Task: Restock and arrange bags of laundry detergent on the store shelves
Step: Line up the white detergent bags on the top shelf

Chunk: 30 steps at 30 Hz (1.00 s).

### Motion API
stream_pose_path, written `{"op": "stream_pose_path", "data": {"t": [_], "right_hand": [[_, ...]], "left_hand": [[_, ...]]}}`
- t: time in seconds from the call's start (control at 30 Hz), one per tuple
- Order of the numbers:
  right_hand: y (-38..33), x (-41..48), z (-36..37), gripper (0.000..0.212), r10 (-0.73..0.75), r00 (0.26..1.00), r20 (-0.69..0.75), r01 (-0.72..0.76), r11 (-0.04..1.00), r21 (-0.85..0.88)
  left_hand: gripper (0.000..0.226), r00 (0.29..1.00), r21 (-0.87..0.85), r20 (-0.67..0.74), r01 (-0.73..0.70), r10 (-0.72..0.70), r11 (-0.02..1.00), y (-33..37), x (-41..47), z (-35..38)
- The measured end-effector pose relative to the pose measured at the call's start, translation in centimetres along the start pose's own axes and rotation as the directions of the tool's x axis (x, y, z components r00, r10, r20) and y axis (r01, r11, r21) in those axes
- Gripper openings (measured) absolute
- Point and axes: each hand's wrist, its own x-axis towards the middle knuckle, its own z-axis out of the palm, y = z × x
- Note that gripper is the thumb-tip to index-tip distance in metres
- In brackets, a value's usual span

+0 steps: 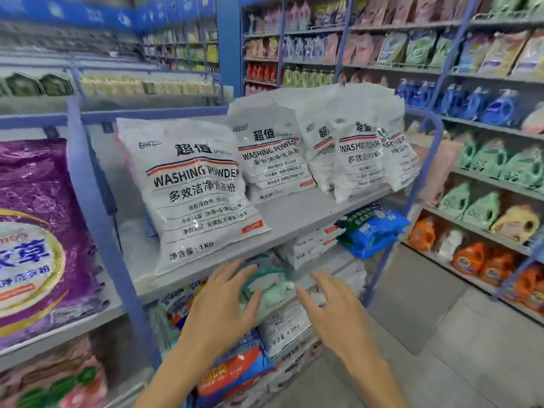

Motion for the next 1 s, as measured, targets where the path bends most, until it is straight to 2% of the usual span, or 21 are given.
{"op": "stream_pose_path", "data": {"t": [0.1,0.2,0.33,0.43,0.5,0.57,0.63,0.67,0.73,0.8,0.9,1.0], "right_hand": [[-1.0,4.6,-1.1,0.062,-0.077,0.996,0.034,0.077,0.997,0.009],[-2.7,9.8,-1.3,0.059,-0.199,0.977,0.083,0.189,0.975,0.116],[-4.2,16.1,0.0,0.068,-0.358,0.923,0.143,0.319,0.917,0.239],[-4.8,19.8,1.0,0.083,-0.405,0.885,0.23,0.309,0.881,0.359],[-5.5,21.7,1.5,0.088,-0.427,0.857,0.287,0.28,0.855,0.437],[-6.2,22.7,2.1,0.075,-0.451,0.815,0.364,0.216,0.82,0.53],[-6.9,23.2,2.7,0.055,-0.477,0.778,0.409,0.164,0.783,0.6],[-7.1,23.3,3.1,0.059,-0.498,0.766,0.406,0.162,0.762,0.627],[-7.7,23.8,3.8,0.083,-0.512,0.76,0.399,0.15,0.737,0.659],[-8.4,24.2,4.3,0.098,-0.478,0.764,0.434,0.054,0.717,0.695],[-9.1,24.8,4.9,0.097,-0.457,0.769,0.447,-0.013,0.688,0.726],[-9.0,25.7,5.1,0.08,-0.459,0.781,0.423,-0.028,0.651,0.758]], "left_hand": [[0.052,0.985,-0.029,-0.164,0.051,-0.056,0.998,0.2,2.3,-0.8],[0.05,0.923,-0.061,-0.367,0.103,-0.118,0.993,-0.2,4.6,-1.6],[0.06,0.825,-0.02,-0.48,0.328,-0.297,0.944,-1.8,7.0,-2.0],[0.085,0.731,-0.063,-0.479,0.524,-0.486,0.849,-2.5,8.2,-2.2],[0.097,0.668,-0.126,-0.47,0.597,-0.577,0.793,-2.9,8.8,-2.6],[0.095,0.64,-0.233,-0.471,0.573,-0.606,0.786,-2.6,9.4,-3.1],[0.085,0.633,-0.299,-0.487,0.527,-0.602,0.796,-2.1,9.9,-3.6],[0.082,0.628,-0.31,-0.49,0.523,-0.605,0.794,-2.1,10.0,-3.7],[0.087,0.624,-0.37,-0.463,0.51,-0.63,0.777,-2.6,10.2,-4.1],[0.089,0.617,-0.45,-0.377,0.53,-0.691,0.719,-3.1,10.7,-4.9],[0.061,0.656,-0.595,-0.231,0.489,-0.719,0.638,-3.2,11.4,-6.2],[0.054,0.666,-0.703,-0.118,0.468,-0.736,0.536,-3.7,11.7,-6.7]]}}
